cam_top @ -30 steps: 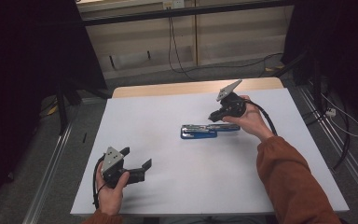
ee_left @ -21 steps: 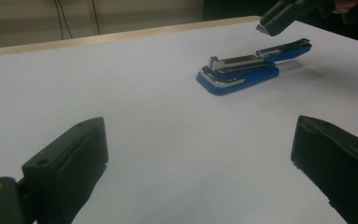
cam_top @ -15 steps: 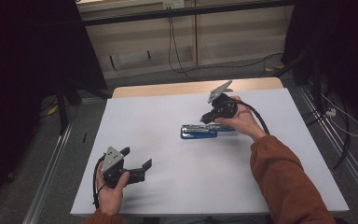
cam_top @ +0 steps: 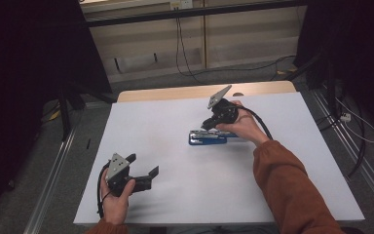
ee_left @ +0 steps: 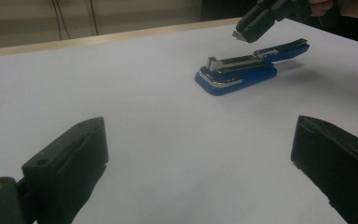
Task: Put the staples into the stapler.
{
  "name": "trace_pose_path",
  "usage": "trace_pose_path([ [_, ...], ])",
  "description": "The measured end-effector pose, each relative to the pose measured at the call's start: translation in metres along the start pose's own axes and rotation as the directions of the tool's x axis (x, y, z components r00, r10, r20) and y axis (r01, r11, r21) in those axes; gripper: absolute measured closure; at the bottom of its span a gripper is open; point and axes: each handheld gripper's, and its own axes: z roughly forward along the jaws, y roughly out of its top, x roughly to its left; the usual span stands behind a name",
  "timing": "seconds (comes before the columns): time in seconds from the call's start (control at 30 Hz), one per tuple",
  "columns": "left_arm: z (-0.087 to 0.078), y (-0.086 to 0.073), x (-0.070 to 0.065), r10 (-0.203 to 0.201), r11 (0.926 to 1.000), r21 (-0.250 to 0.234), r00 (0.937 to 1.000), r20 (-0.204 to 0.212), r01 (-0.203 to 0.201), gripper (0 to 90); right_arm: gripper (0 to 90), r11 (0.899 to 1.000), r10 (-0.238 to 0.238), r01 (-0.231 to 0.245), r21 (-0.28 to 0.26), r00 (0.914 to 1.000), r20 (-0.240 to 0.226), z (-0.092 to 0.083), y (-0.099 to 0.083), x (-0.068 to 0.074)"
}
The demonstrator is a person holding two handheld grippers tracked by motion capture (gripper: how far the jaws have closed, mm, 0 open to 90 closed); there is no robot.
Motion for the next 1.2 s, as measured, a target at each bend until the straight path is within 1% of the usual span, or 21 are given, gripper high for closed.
trace_pose_path([
  [0.03,0.0,0.0,0.0,0.001,1.0,-0.001,1.0,0.0,-0.001,4.0,79.3,1.0,-0.006,0.006,-0.004,1.0,-0.001,0.002,0.001,0.0],
  [0.07,0.0,0.0,0.0,0.001,1.0,-0.001,1.0,0.0,-0.001,4.0,79.3,1.0,-0.001,0.001,0.002,1.0,-0.005,0.003,0.001,0.001],
  [0.1,0.0,0.0,0.0,0.001,1.0,-0.001,1.0,0.0,-0.001,4.0,79.4,1.0,-0.011,0.011,0.001,0.9999,-0.006,0.005,0.002,0.0],
  [0.23,0.0,0.0,0.0,0.003,1.0,-0.002,1.0,0.003,-0.003,4.0,79.3,1.0,-0.022,0.022,0.012,0.9996,-0.016,0.01,0.005,0.003],
  [0.33,0.0,0.0,0.0,0.003,1.0,-0.001,1.0,0.005,-0.003,4.0,79.3,0.999,-0.034,0.034,0.015,0.9993,-0.018,0.014,0.007,0.004],
  [0.5,0.0,0.0,0.0,0.004,1.0,0.0,1.0,0.006,-0.004,4.0,79.3,0.999,-0.038,0.039,0.027,0.9992,-0.015,0.02,0.009,0.005],
  [0.57,0.0,0.0,0.0,0.003,1.0,0.0,1.0,0.008,-0.003,4.0,79.3,0.999,-0.047,0.047,0.02,0.9988,-0.01,0.021,0.009,0.004],
  [0.7,0.0,0.0,0.0,0.003,1.0,0.003,1.0,0.005,-0.003,4.2,79.3,0.999,-0.041,0.042,0.022,0.999,-0.019,0.023,0.011,0.005],
  [0.73,0.0,0.0,0.0,0.005,1.0,0.002,1.0,0.003,-0.005,4.2,79.3,0.999,-0.048,0.048,0.02,0.9987,-0.018,0.024,0.011,0.005],
  [0.77,0.0,0.0,0.0,-0.001,1.0,-0.002,1.0,0.004,0.001,4.2,79.3,0.999,-0.046,0.046,0.021,0.9988,-0.02,0.025,0.011,0.005],
  [0.97,0.0,0.0,0.0,0.009,0.9999,0.006,1.0,0.004,-0.009,4.2,79.3,0.999,-0.041,0.042,0.02,0.9987,-0.031,0.027,0.011,0.004],
  [1.03,0.0,0.0,0.0,0.003,1.0,0.001,1.0,0.008,-0.003,4.2,79.3,0.999,-0.045,0.045,0.019,0.9986,-0.029,0.028,0.01,0.003],
  [1.2,-0.001,0.0,0.0,0.01,0.9999,0.001,0.9999,0.007,-0.01,4.2,79.3,0.999,-0.044,0.044,0.019,0.9985,-0.034,0.031,0.01,0.004],
])
